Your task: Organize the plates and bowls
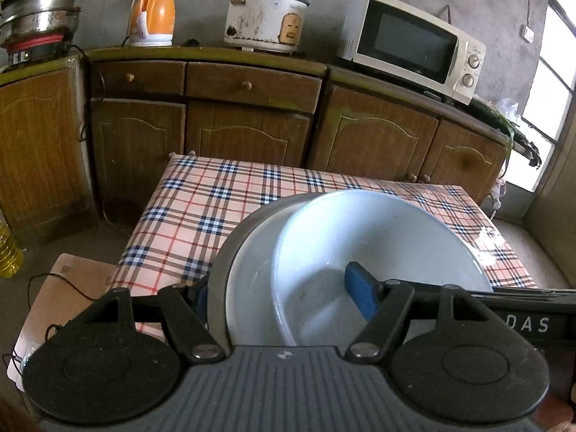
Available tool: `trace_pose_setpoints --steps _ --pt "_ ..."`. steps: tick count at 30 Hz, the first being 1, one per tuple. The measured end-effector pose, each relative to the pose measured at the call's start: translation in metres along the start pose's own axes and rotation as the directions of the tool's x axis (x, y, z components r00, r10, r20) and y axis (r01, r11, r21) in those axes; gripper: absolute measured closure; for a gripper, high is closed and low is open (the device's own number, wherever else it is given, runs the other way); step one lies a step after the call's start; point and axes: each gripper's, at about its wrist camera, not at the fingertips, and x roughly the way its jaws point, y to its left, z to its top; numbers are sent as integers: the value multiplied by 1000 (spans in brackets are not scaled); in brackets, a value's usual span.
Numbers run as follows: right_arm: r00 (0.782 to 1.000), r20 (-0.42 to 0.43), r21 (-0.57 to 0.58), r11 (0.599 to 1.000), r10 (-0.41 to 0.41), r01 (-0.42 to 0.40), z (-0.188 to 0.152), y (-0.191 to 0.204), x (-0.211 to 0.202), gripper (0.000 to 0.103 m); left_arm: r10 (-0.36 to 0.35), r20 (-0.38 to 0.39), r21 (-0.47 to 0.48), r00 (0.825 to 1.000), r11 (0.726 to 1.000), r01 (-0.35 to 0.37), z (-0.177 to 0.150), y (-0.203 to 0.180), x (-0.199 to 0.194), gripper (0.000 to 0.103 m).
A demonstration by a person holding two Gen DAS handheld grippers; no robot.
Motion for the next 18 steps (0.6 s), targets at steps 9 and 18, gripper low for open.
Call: trace_pose_setpoints --steps 9,18 --pt "1000 -18 5 1000 3 -3 -2 -2 14 53 5 -18 0 1000 1000 -5 -2 9 12 29" --pt "999 -37 22 1000 1 -1 -7 -8 32 53 8 -45 -5 999 1000 -8 -6 18 25 29"
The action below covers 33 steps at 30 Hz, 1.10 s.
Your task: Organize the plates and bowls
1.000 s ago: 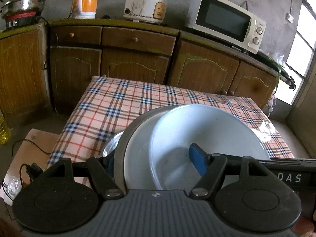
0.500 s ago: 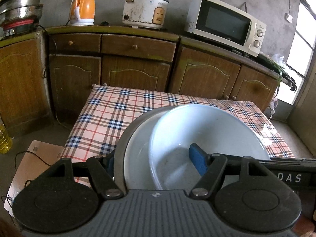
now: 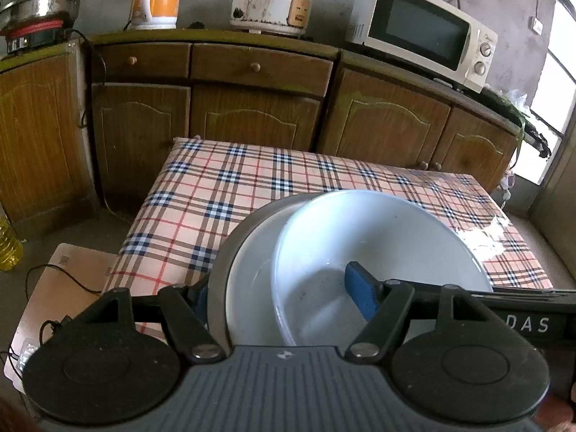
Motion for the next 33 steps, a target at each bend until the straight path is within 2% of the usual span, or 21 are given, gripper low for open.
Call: trace_pose_setpoints --steps 33 --pt "999 -43 26 999 -18 19 -10 -20 46 53 -7 -48 -9 999 1000 7 -11 15 40 29"
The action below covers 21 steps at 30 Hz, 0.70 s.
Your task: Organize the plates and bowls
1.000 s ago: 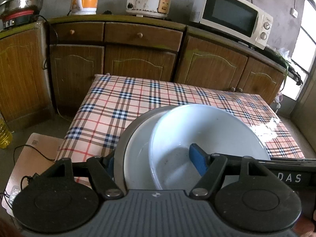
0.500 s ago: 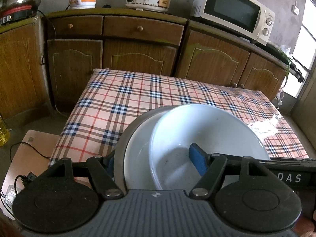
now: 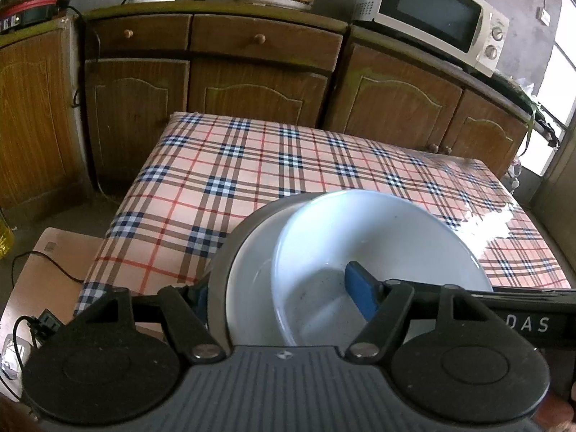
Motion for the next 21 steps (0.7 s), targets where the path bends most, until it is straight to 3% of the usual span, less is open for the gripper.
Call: trace_pose_setpoints --steps 21 --pt "999 -32 4 1000 -9 9 -8 -15 32 53 -4 -24 -18 1000 1000 3 -12 12 29 29"
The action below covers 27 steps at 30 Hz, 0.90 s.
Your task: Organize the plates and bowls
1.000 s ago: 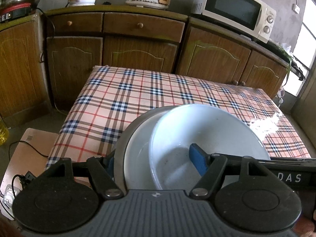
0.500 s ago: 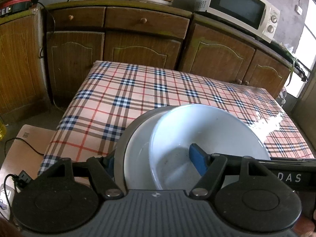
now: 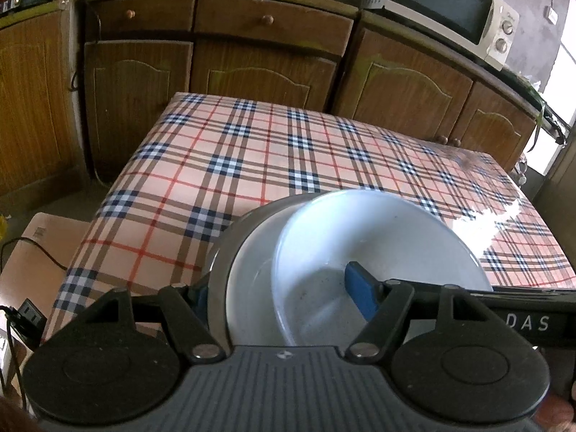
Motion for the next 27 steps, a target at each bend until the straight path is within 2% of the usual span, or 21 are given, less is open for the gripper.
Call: trace_pose_setpoints --steps 27 --pt "1000 -29 17 1000 2 -2 -2 -20 21 54 16 -27 -10 1000 1000 -16 -6 1 26 29"
